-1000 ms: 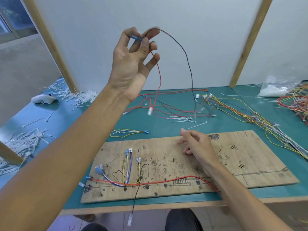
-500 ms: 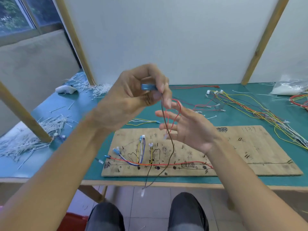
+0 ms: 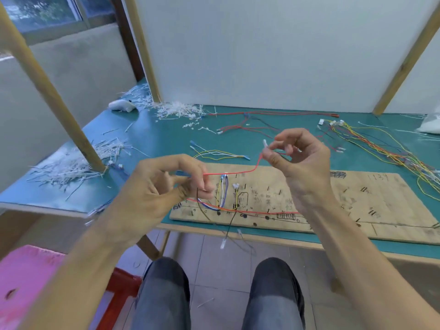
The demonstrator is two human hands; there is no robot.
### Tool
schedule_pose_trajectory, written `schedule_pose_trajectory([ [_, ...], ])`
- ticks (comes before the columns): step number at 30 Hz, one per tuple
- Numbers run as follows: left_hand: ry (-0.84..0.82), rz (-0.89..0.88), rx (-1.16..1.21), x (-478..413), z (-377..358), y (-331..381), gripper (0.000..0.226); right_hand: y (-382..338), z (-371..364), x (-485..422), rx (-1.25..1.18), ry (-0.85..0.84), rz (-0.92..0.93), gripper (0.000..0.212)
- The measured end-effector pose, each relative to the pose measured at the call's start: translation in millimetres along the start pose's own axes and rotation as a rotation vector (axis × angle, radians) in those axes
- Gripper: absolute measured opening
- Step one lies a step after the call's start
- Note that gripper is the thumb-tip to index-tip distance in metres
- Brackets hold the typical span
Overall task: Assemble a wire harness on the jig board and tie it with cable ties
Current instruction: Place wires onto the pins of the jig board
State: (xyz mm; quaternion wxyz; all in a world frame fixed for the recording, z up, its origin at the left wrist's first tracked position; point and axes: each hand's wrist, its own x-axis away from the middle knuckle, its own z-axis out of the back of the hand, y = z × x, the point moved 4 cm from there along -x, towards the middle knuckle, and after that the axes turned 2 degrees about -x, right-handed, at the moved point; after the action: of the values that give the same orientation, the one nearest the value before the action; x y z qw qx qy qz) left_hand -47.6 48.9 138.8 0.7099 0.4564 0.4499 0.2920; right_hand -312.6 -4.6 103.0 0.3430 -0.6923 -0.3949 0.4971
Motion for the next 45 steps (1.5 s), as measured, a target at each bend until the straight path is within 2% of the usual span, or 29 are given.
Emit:
schedule_pose_trajectory([
  [3,-0.022,0.032,0.035,23.5,-4.4,-3.6,0.011,-1.4,-0.7,7.7,-0.243,0.167,-0.096,0.040],
  [5,-0.032,0.051,0.081,36.1,-7.1,-1.9,0.012,-2.0,-5.4,12.0,-0.422,0.220,-0.183,0.041],
  [7,-0.026,0.073,0.189,44.8,-9.4,4.9,0.008,-3.9,-13.5,16.3,-0.572,0.205,-0.263,0.041],
  [9,0.022,0.101,0.272,48.2,-10.6,14.9,0.015,-6.3,-21.5,20.6,-0.692,0.160,-0.343,0.043],
  [12,0.123,0.109,0.211,49.3,-9.9,27.2,0.020,-9.6,-30.7,26.9,-0.841,0.053,-0.453,0.047],
  [14,0.125,0.135,0.192,49.7,-8.5,29.8,0.026,-11.8,-35.6,29.7,-0.880,-0.023,-0.495,0.043],
  [16,0.125,0.166,0.162,50.3,-3.3,22.8,0.028,-10.0,-36.2,31.1,-0.852,-0.057,-0.513,0.036],
  [20,0.242,0.286,0.042,51.0,5.8,-23.2,0.013,6.5,-27.0,35.2,-0.691,-0.037,-0.555,0.034],
  [22,0.298,0.330,-0.194,50.0,10.6,-52.6,0.008,17.7,-19.2,37.9,-0.599,0.017,-0.554,0.034],
  [24,0.317,0.334,-0.484,48.2,11.5,-77.2,0.015,28.9,-12.6,41.7,-0.507,0.070,-0.546,0.032],
  [26,0.363,0.322,-0.631,46.3,10.5,-93.0,0.020,39.3,-8.0,46.4,-0.417,0.097,-0.539,0.029],
  [29,0.392,0.249,-0.723,43.6,6.8,-108.8,0.024,50.6,0.9,52.9,-0.333,0.113,-0.534,0.026],
  [36,0.276,0.166,-0.960,40.5,1.4,-122.5,0.024,59.6,20.0,59.0,-0.136,0.114,-0.489,0.027],
  [41,0.243,0.173,-1.086,40.0,-0.3,-127.9,0.047,66.6,23.8,63.4,-0.118,0.111,-0.514,0.024],
  [45,0.279,0.180,-1.087,41.8,5.3,-131.1,0.045,71.5,27.0,67.8,-0.104,0.082,-0.533,0.023],
])
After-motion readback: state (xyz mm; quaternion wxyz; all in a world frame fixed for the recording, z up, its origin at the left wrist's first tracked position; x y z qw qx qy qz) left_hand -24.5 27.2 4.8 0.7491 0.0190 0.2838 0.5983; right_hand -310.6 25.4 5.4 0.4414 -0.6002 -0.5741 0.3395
